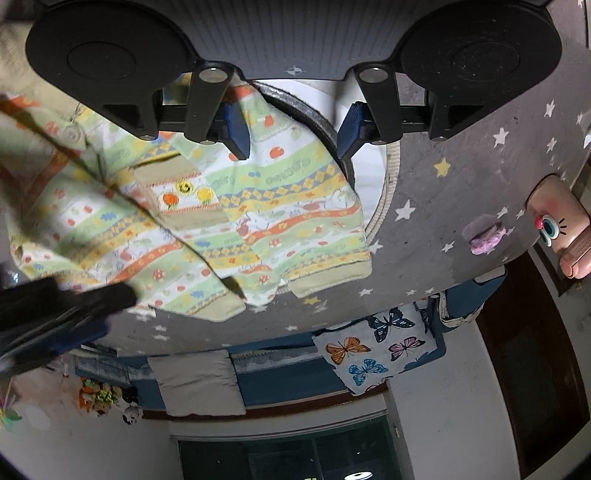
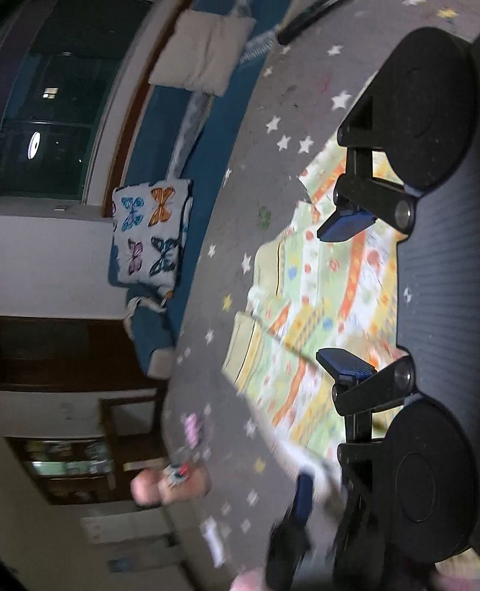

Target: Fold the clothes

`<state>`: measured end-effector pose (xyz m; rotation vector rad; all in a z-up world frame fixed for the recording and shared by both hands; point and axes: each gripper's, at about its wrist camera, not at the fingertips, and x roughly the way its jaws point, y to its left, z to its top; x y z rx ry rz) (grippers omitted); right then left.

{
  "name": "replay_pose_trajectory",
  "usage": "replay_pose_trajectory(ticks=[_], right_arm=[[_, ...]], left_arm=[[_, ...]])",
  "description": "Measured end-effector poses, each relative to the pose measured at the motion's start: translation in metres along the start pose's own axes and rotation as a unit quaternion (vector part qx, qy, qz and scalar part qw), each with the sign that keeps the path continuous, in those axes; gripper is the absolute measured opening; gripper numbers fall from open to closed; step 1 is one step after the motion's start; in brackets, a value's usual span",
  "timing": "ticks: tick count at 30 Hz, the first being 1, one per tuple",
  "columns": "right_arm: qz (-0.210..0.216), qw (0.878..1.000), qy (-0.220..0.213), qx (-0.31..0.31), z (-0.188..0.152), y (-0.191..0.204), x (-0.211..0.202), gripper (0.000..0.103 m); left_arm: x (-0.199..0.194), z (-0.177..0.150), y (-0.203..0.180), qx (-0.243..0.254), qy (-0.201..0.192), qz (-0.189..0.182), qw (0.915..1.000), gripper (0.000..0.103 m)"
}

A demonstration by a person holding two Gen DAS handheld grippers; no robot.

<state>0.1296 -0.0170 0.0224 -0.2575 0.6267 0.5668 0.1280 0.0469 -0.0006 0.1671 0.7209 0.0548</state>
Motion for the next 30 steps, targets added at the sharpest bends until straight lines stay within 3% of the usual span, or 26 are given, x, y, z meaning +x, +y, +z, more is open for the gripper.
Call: replay_pose_trajectory(ticks=[6, 9, 10, 14, 16, 19, 21, 24, 26, 30], right_arm=[[-0.034, 0.999, 0.007, 0.000, 0.009, -0.012, 0.054, 0.064], [-0.035, 0.999, 0.021, 0.021, 0.012, -0.024, 0.077, 0.058], [-0.036, 0.999, 0.026, 0.026, 0.011, -0.028, 0.084, 0.054], [-0.032, 0.998, 0.040, 0.044, 0.009, -0.037, 0.097, 0.017], [-0.030, 0.998, 0.032, 0.049, 0.008, -0.040, 0.090, 0.007], [-0.031, 0.998, 0.012, 0.058, 0.007, -0.045, 0.071, 0.004], [-0.034, 0.997, -0.002, 0.064, 0.006, -0.048, 0.056, 0.003], [-0.040, 0.996, -0.028, 0.079, 0.003, -0.058, 0.022, 0.003], [-0.047, 0.994, -0.044, 0.089, -0.001, -0.064, -0.002, 0.003], [-0.069, 0.988, -0.074, 0.115, -0.017, -0.079, -0.053, 0.003]], left_arm=[[0.009, 0.016, -0.004, 0.001, -0.006, -0.013, 0.9999, 0.058], [0.016, 0.024, -0.009, 0.004, -0.008, -0.025, 0.9996, 0.061], [0.019, 0.026, -0.011, 0.006, -0.009, -0.032, 0.9994, 0.063], [0.035, 0.031, -0.018, 0.008, 0.001, -0.037, 0.9993, 0.063], [0.043, 0.033, -0.019, 0.006, 0.007, -0.036, 0.9993, 0.063], [0.053, 0.031, -0.018, 0.003, 0.014, -0.032, 0.9994, 0.062], [0.055, 0.030, -0.017, -0.001, 0.010, -0.032, 0.9994, 0.058], [0.055, 0.031, -0.013, -0.008, 0.007, -0.035, 0.9993, 0.038], [0.054, 0.031, -0.011, -0.013, 0.005, -0.037, 0.9992, 0.019], [0.046, 0.030, -0.005, -0.029, -0.009, -0.038, 0.9988, 0.007]])
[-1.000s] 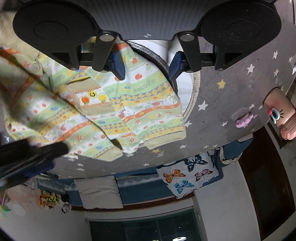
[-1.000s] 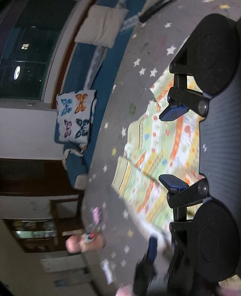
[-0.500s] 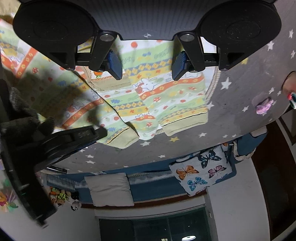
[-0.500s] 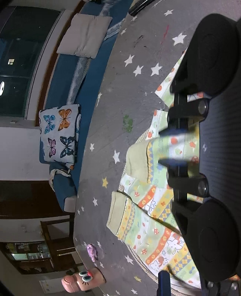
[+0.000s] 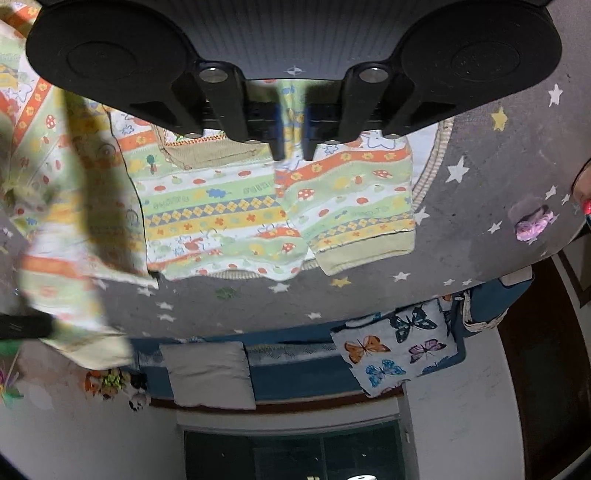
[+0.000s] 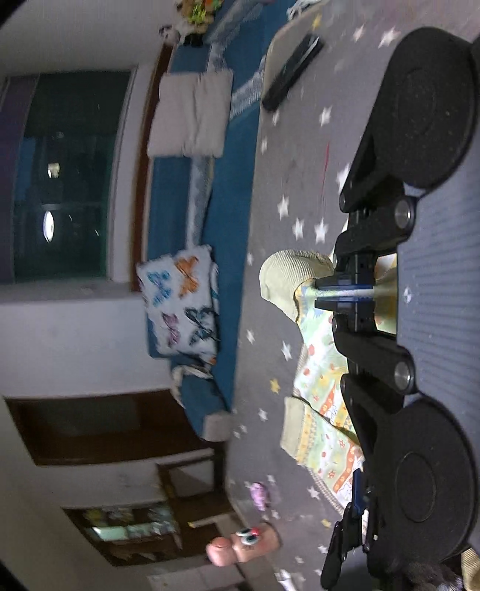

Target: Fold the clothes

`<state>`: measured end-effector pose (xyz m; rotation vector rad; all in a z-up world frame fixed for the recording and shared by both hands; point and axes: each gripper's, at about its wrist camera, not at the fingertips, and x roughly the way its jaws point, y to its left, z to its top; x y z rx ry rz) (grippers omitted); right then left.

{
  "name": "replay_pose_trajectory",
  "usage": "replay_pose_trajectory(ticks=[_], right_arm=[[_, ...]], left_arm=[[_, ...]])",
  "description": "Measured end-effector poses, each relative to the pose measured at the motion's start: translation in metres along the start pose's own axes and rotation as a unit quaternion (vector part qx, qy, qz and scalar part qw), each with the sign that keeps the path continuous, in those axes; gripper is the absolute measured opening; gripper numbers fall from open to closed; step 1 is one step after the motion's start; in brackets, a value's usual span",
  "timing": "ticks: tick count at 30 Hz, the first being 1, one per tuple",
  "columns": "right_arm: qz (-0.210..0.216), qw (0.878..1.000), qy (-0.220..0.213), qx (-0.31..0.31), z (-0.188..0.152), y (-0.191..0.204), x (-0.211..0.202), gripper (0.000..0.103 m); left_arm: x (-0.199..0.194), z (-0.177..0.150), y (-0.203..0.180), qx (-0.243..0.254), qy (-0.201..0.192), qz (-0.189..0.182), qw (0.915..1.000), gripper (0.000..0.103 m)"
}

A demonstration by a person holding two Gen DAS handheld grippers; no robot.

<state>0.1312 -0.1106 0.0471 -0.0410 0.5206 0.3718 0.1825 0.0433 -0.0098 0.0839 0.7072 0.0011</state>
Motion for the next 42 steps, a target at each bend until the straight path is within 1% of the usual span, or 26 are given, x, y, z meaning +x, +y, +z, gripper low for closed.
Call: replay_pose_trajectory(ticks=[1, 6, 11, 16, 21, 23, 25, 28, 30, 31, 34, 36, 37, 39, 42], right_arm=[[-0.007, 1.000, -0.006, 0.007, -0.002, -0.006, -0.012, 0.003], [-0.059, 0.997, -0.025, 0.036, -0.021, -0.039, -0.065, 0.003], [-0.106, 0.989, -0.028, 0.098, -0.053, -0.074, -0.109, 0.003], [-0.137, 0.980, -0.009, 0.147, -0.094, -0.096, -0.140, 0.003], [-0.174, 0.969, 0.030, 0.173, -0.136, -0.106, -0.155, 0.005], [-0.192, 0.963, 0.043, 0.184, -0.150, -0.110, -0.160, 0.009], [-0.214, 0.957, 0.049, 0.190, -0.160, -0.112, -0.171, 0.010], [-0.230, 0.952, 0.037, 0.197, -0.163, -0.113, -0.188, 0.013], [-0.228, 0.955, 0.024, 0.189, -0.159, -0.109, -0.194, 0.027], [-0.231, 0.957, 0.015, 0.176, -0.153, -0.104, -0.195, 0.036], [-0.233, 0.962, -0.021, 0.138, -0.136, -0.086, -0.195, 0.037], [-0.212, 0.970, -0.029, 0.115, -0.124, -0.075, -0.188, 0.038], [-0.199, 0.974, -0.024, 0.101, -0.117, -0.070, -0.181, 0.039], [-0.186, 0.980, -0.007, 0.078, -0.110, -0.061, -0.164, 0.040], [-0.163, 0.985, 0.023, 0.050, -0.109, -0.052, -0.138, 0.040]], left_arm=[[-0.003, 0.000, 0.002, -0.005, -0.005, 0.001, 1.0000, 0.005], [-0.026, -0.002, 0.015, -0.026, -0.025, 0.022, 0.9991, 0.003], [-0.059, -0.014, 0.038, -0.056, -0.041, 0.045, 0.9965, 0.003], [-0.096, -0.041, 0.057, -0.070, -0.047, 0.064, 0.9944, 0.003], [-0.128, -0.071, 0.066, -0.077, -0.043, 0.073, 0.9934, 0.000], [-0.139, -0.083, 0.069, -0.080, -0.041, 0.080, 0.9928, 0.000], [-0.147, -0.095, 0.072, -0.087, -0.032, 0.081, 0.9924, 0.000], [-0.151, -0.108, 0.075, -0.088, -0.017, 0.086, 0.9923, 0.000], [-0.151, -0.112, 0.076, -0.091, -0.010, 0.087, 0.9920, 0.000], [-0.152, -0.113, 0.076, -0.092, -0.010, 0.089, 0.9918, 0.000], [-0.155, -0.112, 0.075, -0.092, -0.015, 0.087, 0.9918, 0.002], [-0.154, -0.110, 0.072, -0.088, -0.017, 0.084, 0.9924, 0.002], [-0.154, -0.110, 0.070, -0.086, -0.018, 0.082, 0.9927, 0.002], [-0.154, -0.108, 0.066, -0.085, -0.021, 0.076, 0.9932, 0.002], [-0.155, -0.106, 0.062, -0.085, -0.028, 0.069, 0.9936, 0.002]])
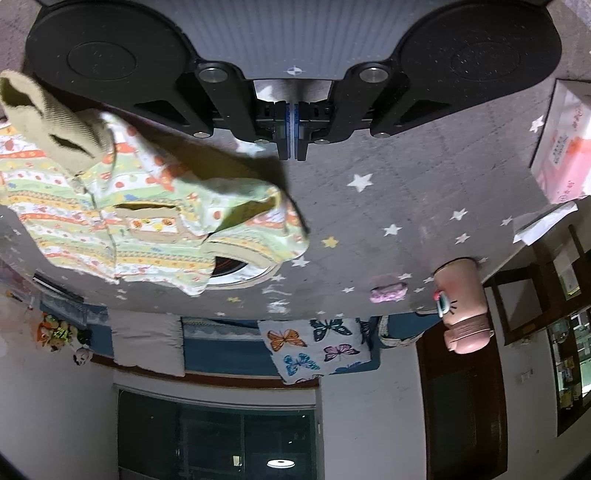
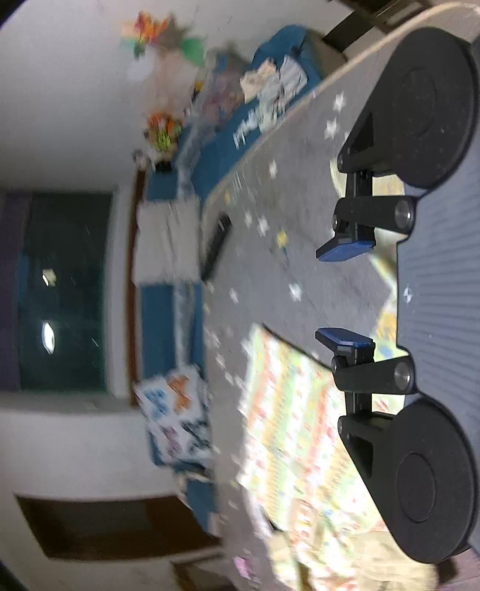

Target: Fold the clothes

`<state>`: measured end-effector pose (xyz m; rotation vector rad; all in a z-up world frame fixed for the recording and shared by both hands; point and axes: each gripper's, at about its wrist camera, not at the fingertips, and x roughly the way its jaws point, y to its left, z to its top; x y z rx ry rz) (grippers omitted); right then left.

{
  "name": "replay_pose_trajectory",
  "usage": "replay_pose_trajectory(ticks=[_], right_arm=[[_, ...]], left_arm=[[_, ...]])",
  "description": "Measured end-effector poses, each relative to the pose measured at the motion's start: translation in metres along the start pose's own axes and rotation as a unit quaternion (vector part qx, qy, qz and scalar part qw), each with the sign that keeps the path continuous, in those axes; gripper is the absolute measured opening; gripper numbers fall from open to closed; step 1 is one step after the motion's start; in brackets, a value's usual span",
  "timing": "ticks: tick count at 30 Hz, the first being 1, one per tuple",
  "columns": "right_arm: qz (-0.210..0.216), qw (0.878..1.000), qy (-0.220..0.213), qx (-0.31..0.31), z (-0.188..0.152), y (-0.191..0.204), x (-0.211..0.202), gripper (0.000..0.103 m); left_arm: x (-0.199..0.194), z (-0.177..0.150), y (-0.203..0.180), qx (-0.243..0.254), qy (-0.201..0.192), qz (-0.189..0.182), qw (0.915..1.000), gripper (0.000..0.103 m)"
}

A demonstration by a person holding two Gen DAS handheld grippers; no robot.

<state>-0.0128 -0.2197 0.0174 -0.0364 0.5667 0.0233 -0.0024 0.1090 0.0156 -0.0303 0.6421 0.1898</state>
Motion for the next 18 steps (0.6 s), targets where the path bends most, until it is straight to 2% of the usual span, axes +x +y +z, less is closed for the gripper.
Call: replay_pose_trajectory(ticks=[3, 9, 13, 18], right_arm=[[0.001, 0.999, 0.035, -0.032, -0.006, 0.014, 0.017, 0.040], [-0.061, 0.993, 0.077, -0.065, -0.031, 0.019, 0.006, 0.041], [-0.098, 0.989, 0.090, -0.058, -0.051, 0.011, -0.019, 0.044], [-0.114, 0.990, 0.085, 0.007, -0.061, -0.014, -0.041, 0.045]], left_arm=[[0.000, 0.001, -0.002, 0.003, -0.002, -0.003, 1.0000, 0.003], [0.005, 0.000, -0.002, 0.002, 0.001, -0.010, 0.9999, 0.005], [0.008, 0.000, -0.004, 0.004, 0.002, -0.017, 0.9998, 0.012], [0.009, 0.001, -0.008, 0.007, -0.001, -0.023, 0.9997, 0.024]])
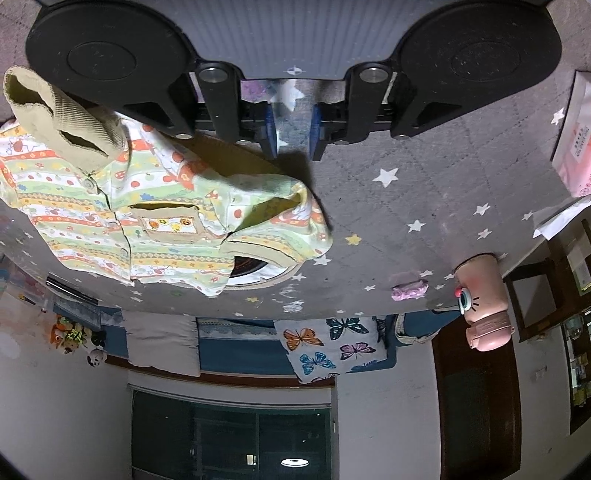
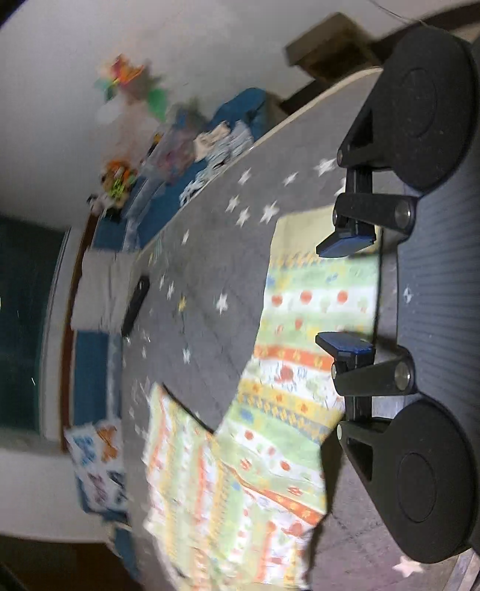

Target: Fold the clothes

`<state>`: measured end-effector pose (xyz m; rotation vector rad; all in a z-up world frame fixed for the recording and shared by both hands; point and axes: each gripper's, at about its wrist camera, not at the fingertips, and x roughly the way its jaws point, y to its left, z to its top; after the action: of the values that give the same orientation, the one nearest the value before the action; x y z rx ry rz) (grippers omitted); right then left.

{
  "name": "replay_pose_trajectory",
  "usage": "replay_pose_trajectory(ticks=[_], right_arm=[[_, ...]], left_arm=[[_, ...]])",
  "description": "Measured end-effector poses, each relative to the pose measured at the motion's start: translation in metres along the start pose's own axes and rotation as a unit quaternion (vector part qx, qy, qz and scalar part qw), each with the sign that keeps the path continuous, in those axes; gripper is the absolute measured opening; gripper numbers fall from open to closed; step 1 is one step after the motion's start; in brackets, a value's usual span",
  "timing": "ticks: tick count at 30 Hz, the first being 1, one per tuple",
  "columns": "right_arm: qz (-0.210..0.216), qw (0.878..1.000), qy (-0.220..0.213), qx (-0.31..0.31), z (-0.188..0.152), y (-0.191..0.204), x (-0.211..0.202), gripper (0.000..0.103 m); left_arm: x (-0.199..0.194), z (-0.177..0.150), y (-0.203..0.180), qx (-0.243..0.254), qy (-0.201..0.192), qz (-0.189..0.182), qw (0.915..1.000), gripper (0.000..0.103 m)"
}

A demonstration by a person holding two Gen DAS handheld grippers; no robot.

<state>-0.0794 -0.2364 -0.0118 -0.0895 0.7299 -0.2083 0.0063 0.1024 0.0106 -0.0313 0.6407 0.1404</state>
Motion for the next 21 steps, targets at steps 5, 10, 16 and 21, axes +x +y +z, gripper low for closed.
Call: replay_pose_trajectory(ticks=[5, 10, 16, 21], right_arm=[[0.006, 0.998, -0.006, 0.059, 0.007, -0.031, 0.007, 0.045], [0.005, 0.996, 0.010, 0.088, 0.011, -0.053, 0.035, 0.044], [0.012, 0.994, 0.017, 0.103, 0.011, -0.061, 0.055, 0.028], [0.009, 0.996, 0.005, 0.086, 0.029, -0.057, 0.071, 0.010]], left_arm=[[-0.001, 0.000, 0.000, -0.001, 0.000, 0.002, 1.0000, 0.036], [-0.002, -0.003, 0.002, -0.002, 0.005, 0.013, 0.9999, 0.043], [0.000, -0.001, 0.003, 0.000, 0.009, 0.025, 0.9996, 0.049], [0.003, 0.004, -0.001, 0.007, 0.008, 0.029, 0.9995, 0.051]])
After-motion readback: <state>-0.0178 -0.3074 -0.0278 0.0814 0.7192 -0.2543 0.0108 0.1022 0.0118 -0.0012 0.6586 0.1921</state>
